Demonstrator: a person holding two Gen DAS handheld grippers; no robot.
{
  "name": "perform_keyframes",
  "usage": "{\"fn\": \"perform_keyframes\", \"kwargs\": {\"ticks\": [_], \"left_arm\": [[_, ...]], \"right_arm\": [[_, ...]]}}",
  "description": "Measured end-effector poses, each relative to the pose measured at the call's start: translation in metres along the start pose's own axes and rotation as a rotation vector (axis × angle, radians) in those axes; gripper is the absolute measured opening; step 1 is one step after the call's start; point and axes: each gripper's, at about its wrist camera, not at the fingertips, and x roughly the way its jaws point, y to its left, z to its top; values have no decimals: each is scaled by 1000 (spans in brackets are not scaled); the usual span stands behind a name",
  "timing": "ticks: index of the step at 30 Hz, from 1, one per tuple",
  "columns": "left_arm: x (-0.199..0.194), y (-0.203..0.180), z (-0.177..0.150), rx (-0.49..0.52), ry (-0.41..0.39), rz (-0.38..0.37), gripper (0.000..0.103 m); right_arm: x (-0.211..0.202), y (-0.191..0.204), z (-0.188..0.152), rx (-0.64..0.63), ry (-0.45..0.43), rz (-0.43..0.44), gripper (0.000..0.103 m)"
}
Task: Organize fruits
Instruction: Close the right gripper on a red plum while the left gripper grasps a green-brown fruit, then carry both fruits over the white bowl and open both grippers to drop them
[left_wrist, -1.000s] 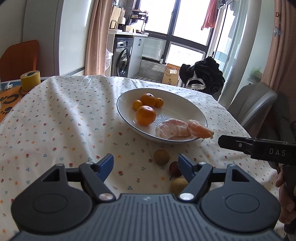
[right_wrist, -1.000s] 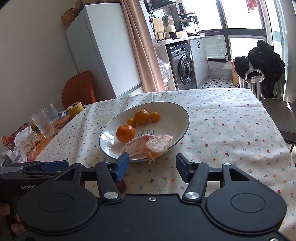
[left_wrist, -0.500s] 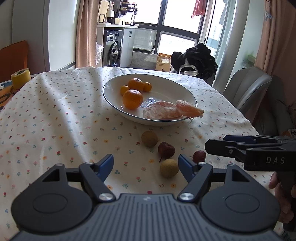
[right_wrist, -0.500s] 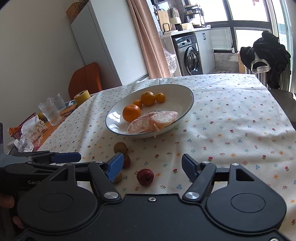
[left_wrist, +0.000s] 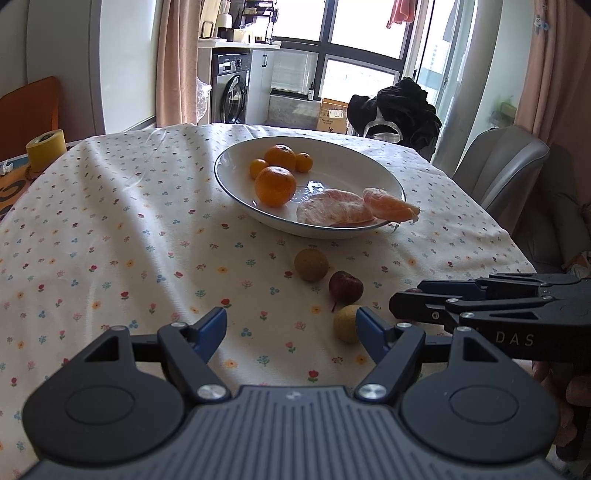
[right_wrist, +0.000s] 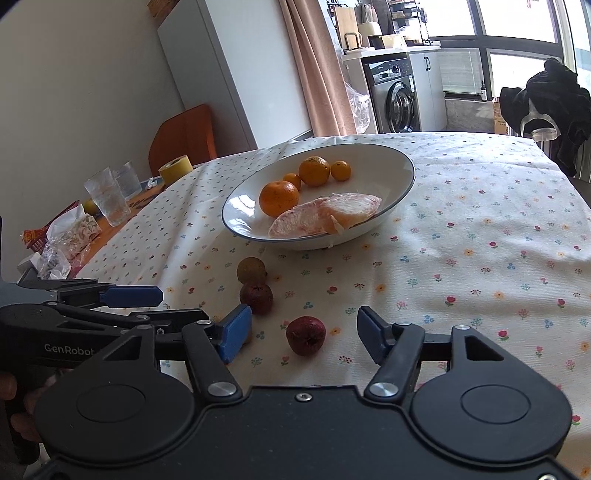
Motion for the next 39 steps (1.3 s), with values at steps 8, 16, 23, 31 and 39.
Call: {"fn": "perform_keyframes", "kwargs": {"ticks": [8, 16, 23, 31, 39], "left_arm": [[4, -8, 2, 13, -12, -28, 75], [14, -18, 2, 23, 2, -86, 67], [21, -22, -1, 29, 48, -116, 24], [5, -7, 10, -10, -16, -84, 24], [-5, 0, 21, -23, -61, -67, 24]], "right_arm": [[-2, 4, -2, -40, 18, 11, 21], [-10, 2, 5, -48, 4, -15, 21], [-17, -4, 12, -42, -17, -38, 21], [-21, 2, 24, -51, -59, -18, 21], [-20, 12, 40, -71, -100, -7, 21]]}}
